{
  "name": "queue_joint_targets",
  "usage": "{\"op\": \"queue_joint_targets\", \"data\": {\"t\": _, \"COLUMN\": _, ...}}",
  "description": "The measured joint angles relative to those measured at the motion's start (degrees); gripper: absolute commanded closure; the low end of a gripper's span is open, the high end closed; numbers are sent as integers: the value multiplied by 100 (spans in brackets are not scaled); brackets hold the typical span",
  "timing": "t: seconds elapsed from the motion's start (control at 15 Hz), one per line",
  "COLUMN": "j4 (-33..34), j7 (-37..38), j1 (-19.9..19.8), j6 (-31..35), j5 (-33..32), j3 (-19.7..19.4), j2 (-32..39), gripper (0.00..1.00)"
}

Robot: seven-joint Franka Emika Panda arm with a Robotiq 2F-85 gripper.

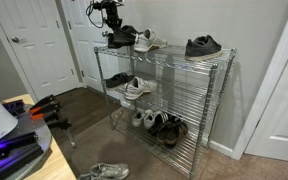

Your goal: Pick up the black nike sneaker on the top shoe rack to the right and move it to the left side of the top shoe rack next to the other nike sneaker

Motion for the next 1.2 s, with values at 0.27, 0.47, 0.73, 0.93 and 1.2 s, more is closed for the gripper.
{"op": "queue_joint_targets", "data": {"t": 0.27, "j4": 82, "j7": 21, "j1": 64, "j6": 162, "j5": -82, "j3": -138, "j2": 43, "gripper": 32}}
{"op": "queue_joint_targets", "data": {"t": 0.47, "j4": 119, "j7": 21, "j1": 113, "j6": 170, "j5": -121, "j3": -203, "j2": 43, "gripper": 12}}
{"op": "queue_joint_targets", "data": {"t": 0.73, "j4": 127, "j7": 28, "j1": 173, "j6": 234, "j5": -134, "j3": -238, "j2": 15, "gripper": 0}}
{"op": "queue_joint_targets", "data": {"t": 0.93, "j4": 109, "j7": 50, "j1": 215, "j6": 258, "j5": -148, "j3": -281, "j2": -132, "gripper": 0}}
{"op": "queue_joint_targets", "data": {"t": 1.2, "j4": -115, "j7": 59, "j1": 225, "j6": 260, "j5": -150, "j3": -347, "j2": -654, "gripper": 0}}
